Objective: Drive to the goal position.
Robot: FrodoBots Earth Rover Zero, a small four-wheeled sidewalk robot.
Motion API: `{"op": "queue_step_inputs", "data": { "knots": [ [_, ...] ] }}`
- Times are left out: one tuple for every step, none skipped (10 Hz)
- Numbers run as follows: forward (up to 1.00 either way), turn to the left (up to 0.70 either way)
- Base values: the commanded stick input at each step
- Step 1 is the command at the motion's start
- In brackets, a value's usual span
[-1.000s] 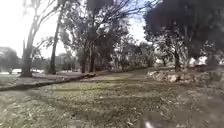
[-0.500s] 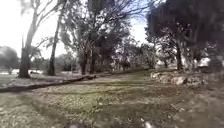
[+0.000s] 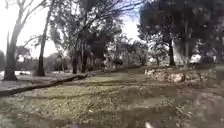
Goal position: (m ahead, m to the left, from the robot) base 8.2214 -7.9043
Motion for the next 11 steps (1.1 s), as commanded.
{"op": "queue_step_inputs", "data": {
  "knots": [
    [0.70,-0.35],
    [0.70,-0.35],
    [0.70,-0.22],
    [0.70,-0.08],
    [0.70,0.00],
    [0.70,0.00],
    [0.70,0.00],
    [0.70,0.00],
    [0.70,0.00],
    [0.70,0.00],
    [0.70,0.00]
  ]
}}
